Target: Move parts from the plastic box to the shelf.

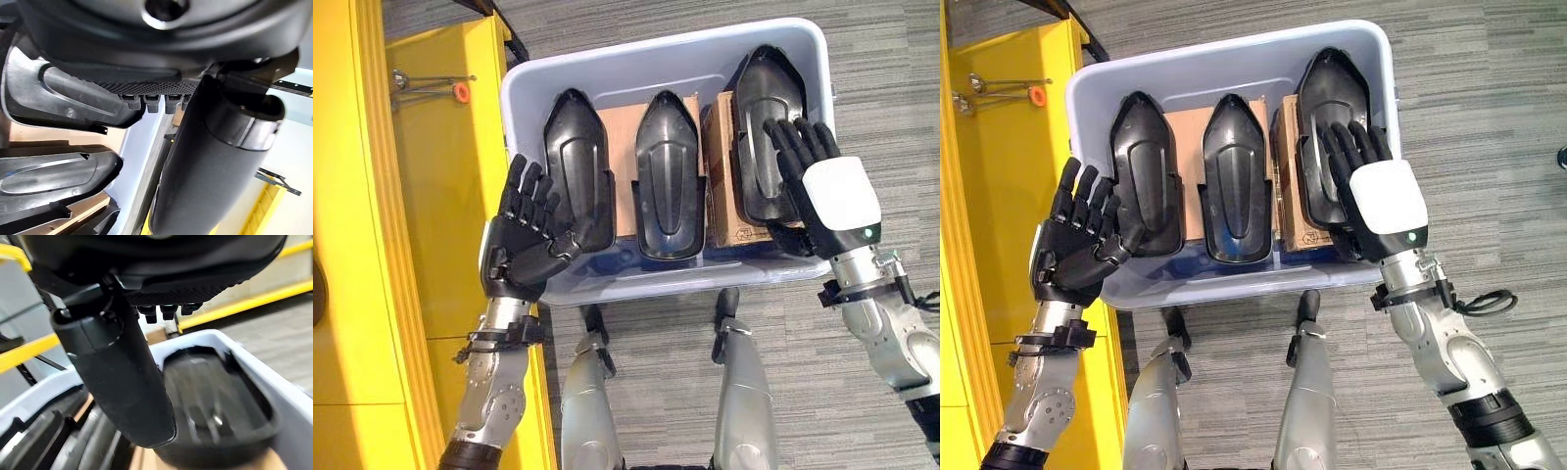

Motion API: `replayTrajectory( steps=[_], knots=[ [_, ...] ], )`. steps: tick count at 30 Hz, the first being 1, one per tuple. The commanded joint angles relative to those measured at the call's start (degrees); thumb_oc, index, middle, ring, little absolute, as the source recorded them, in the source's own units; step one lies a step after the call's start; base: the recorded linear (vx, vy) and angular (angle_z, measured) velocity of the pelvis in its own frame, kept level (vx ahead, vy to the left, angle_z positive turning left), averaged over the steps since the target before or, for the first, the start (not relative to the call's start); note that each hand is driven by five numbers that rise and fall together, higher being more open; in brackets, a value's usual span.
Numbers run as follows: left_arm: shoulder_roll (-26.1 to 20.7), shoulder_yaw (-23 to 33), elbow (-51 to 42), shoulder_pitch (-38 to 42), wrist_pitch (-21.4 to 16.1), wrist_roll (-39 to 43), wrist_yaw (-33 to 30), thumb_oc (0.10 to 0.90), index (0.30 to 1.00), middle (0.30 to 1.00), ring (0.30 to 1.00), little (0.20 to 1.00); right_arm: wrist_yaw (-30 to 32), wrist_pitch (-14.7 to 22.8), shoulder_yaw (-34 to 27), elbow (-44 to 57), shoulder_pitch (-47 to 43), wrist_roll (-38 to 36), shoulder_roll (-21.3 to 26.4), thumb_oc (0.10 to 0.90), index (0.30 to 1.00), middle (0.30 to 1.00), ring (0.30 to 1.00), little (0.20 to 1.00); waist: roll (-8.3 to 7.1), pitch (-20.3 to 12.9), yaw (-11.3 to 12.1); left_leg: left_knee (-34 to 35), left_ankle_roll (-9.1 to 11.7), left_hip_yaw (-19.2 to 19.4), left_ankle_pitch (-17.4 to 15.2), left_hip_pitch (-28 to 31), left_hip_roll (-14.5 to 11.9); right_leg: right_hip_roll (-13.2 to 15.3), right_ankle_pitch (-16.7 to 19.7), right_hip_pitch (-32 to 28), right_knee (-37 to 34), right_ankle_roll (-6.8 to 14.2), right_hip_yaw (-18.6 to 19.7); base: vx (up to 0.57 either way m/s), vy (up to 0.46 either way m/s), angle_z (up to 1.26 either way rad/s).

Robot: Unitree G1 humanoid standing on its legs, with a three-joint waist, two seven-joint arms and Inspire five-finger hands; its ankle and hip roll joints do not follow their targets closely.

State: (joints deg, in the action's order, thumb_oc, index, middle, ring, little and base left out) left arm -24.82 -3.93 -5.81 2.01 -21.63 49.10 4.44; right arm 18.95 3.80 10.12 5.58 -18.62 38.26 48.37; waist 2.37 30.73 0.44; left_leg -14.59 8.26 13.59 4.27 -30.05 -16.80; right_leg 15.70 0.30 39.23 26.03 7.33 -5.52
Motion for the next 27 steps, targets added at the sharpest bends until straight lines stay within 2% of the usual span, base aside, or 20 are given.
replayTrajectory(
  steps=[1, 4, 8, 13, 14, 15, 16, 19, 22, 27],
  knots=[
    [-4.55, 1.42, -6.75, 2.18, -3.78, -1.37, 1.90, 0.900, 1.000, 1.000, 1.000, 1.000, -0.59, 2.44, 0.30, 1.40, -8.06, 1.29, 1.77, 0.900, 1.000, 1.000, 1.000, 1.000, -0.77, -0.94, 1.79, -4.50, -1.37, -2.51, -5.92, -2.60, 0.56, 1.20, -4.63, -1.97, 0.97, 2.04, -3.99, 0.01, -0.025, 0.04],
    [-4.21, 1.32, -6.37, 1.95, -3.75, -1.57, 2.59, 0.900, 1.000, 1.000, 1.000, 1.000, -2.45, 1.51, 2.19, -0.20, -8.65, 0.80, 1.39, 0.900, 1.000, 1.000, 1.000, 1.000, -0.50, -0.94, 2.29, -4.13, -1.33, -2.86, -5.52, -3.04, 0.60, 1.35, -4.76, -1.56, 1.28, 1.86, -4.40, 0.02, -0.021, 0.08],
    [-4.10, 1.38, -5.65, 1.44, -4.51, -1.17, 3.87, 0.900, 1.000, 1.000, 1.000, 1.000, -1.41, 1.62, 4.01, -3.46, -8.51, 1.71, 0.65, 0.900, 1.000, 1.000, 1.000, 1.000, -0.07, -0.94, 2.68, -3.74, -1.58, -3.04, -5.14, -3.70, 0.69, 1.67, -4.50, -0.74, 1.28, 1.67, -4.79, 0.00, -0.009, 0.08],
    [-3.77, 1.21, -5.29, 1.72, -4.70, -1.17, 4.46, 0.900, 1.000, 1.000, 1.000, 1.000, -1.99, -0.64, 5.26, -5.85, -9.13, 0.31, -0.28, 0.900, 1.000, 1.000, 1.000, 1.000, 0.29, -0.94, 2.77, -3.65, -1.63, -3.11, -4.94, -4.62, 0.79, 1.80, -4.43, 0.28, 1.51, 1.49, -4.94, 0.00, 0.001, 0.03],
    [-3.81, 1.09, -5.57, 1.67, -4.67, -1.28, 4.24, 0.900, 1.000, 1.000, 1.000, 1.000, -1.91, -2.19, 5.15, -6.15, -8.90, -0.52, -0.61, 0.900, 1.000, 1.000, 1.000, 1.000, 0.38, -0.94, 2.73, -3.57, -1.63, -3.10, -4.81, -4.95, 0.86, 1.75, -4.46, 0.66, 1.68, 1.44, -4.96, -0.01, 0.035, 0.00],
    [-3.60, 1.13, -5.95, 1.16, -4.96, -1.28, 4.06, 0.900, 1.000, 1.000, 1.000, 1.000, -2.06, -5.44, 4.52, -5.59, -7.30, -0.90, -1.45, 0.900, 1.000, 1.000, 1.000, 1.000, 0.49, -0.94, 2.50, -3.22, -1.59, -2.81, -4.53, -5.21, 0.83, 1.65, -4.45, 1.23, 1.99, 1.37, -4.93, 0.00, 0.045, 0.00],
    [-3.45, 1.31, -6.27, 0.80, -4.95, -1.29, 3.80, 0.900, 1.000, 1.000, 1.000, 1.000, -1.13, -6.09, 4.08, -5.12, -6.08, -0.88, -1.87, 0.900, 1.000, 1.000, 1.000, 1.000, 0.47, -0.94, 2.32, -3.08, -1.60, -2.63, -4.48, -5.18, 0.74, 1.59, -4.50, 1.30, 2.05, 1.37, -4.91, 0.00, 0.045, 0.00],
    [-3.39, 1.50, -6.93, 0.35, -5.29, -1.35, 3.07, 0.900, 1.000, 1.000, 1.000, 1.000, 2.62, -6.14, 2.35, -2.86, -3.51, 0.73, -2.74, 0.900, 1.000, 1.000, 1.000, 1.000, 0.36, -0.94, 1.65, -3.02, -1.59, -2.38, -4.53, -5.25, 0.67, 1.28, -4.58, 1.59, 2.16, 1.40, -4.56, 0.00, 0.016, 0.00],
    [-3.17, 1.76, -7.69, -0.40, -5.72, -0.94, 2.02, 0.900, 1.000, 1.000, 1.000, 1.000, 7.73, -4.72, -1.14, 1.59, 0.20, 5.84, -3.59, 0.900, 1.000, 1.000, 1.000, 1.000, 0.29, -0.94, 0.70, -2.90, -1.56, -2.03, -4.67, -5.12, 0.68, 0.88, -4.50, 1.92, 2.19, 1.64, -3.75, 0.01, 0.044, -0.01],
    [-2.72, 1.99, -8.49, -0.64, -5.79, -1.27, 1.95, 0.900, 1.000, 1.000, 1.000, 1.000, 9.65, -4.25, -3.98, 5.77, 2.28, 8.20, -3.55, 0.900, 1.000, 1.000, 1.000, 1.000, 0.10, -0.94, -0.19, -3.20, -1.52, -1.33, -5.36, -4.49, 0.58, 0.47, -4.46, 1.48, 1.43, 1.87, -2.91, 0.00, 0.010, -0.02]
  ],
)
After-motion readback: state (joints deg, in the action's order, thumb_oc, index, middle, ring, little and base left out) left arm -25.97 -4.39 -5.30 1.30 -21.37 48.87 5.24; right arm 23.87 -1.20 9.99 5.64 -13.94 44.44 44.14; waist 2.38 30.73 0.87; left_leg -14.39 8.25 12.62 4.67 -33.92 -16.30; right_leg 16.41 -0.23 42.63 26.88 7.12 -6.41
